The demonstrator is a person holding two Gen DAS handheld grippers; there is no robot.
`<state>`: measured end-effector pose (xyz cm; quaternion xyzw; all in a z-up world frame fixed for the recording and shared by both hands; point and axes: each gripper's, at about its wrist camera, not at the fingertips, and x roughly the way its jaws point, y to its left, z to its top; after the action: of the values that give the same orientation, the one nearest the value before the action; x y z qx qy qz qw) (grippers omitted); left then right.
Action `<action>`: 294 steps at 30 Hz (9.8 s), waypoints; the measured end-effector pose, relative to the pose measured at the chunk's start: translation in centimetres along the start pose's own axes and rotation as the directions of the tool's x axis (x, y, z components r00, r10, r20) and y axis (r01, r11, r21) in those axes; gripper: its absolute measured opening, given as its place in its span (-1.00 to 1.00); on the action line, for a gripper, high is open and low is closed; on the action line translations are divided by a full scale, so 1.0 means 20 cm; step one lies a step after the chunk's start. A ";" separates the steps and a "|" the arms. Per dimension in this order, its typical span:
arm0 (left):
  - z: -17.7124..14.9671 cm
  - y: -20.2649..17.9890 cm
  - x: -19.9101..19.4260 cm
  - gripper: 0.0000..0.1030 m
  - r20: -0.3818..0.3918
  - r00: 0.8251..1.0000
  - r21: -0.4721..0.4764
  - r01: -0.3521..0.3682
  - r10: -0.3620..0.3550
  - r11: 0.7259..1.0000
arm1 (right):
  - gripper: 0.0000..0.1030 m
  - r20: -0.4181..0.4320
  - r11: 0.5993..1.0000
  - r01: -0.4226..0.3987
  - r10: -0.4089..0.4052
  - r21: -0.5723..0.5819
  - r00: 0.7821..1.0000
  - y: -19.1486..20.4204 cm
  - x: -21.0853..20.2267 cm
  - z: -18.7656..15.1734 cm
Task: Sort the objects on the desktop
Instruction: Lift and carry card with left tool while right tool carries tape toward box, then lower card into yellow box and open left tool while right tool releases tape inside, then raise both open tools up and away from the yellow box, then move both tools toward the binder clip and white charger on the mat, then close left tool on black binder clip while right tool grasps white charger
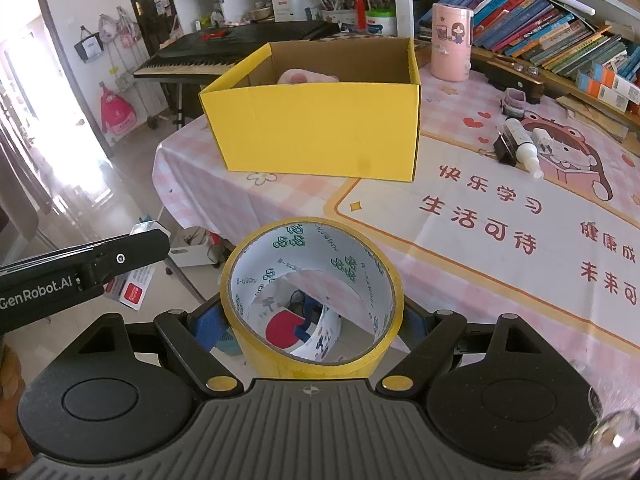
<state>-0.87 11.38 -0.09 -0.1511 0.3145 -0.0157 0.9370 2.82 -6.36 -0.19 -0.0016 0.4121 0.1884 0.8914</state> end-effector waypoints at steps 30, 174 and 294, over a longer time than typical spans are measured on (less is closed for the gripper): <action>0.67 -0.19 0.48 -0.46 0.223 0.972 0.076 -0.097 0.078 0.992 | 0.62 0.334 0.993 0.017 0.022 -0.115 0.942 -0.32 0.20 0.94; -0.10 -0.34 0.19 0.47 -0.088 0.996 0.194 -0.008 0.026 0.981 | 0.67 0.093 0.959 0.258 -0.269 0.116 0.959 -0.35 -0.11 -0.20; 0.38 -1.29 1.41 -1.00 -0.037 0.998 0.101 -0.039 0.043 0.994 | -0.52 0.090 0.983 0.173 -0.178 0.062 0.980 -1.68 0.74 0.73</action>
<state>27.89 -14.55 -3.21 -0.0971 0.3348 -0.0150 0.9372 33.52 -30.29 -6.52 -0.0050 0.3726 0.0976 0.9228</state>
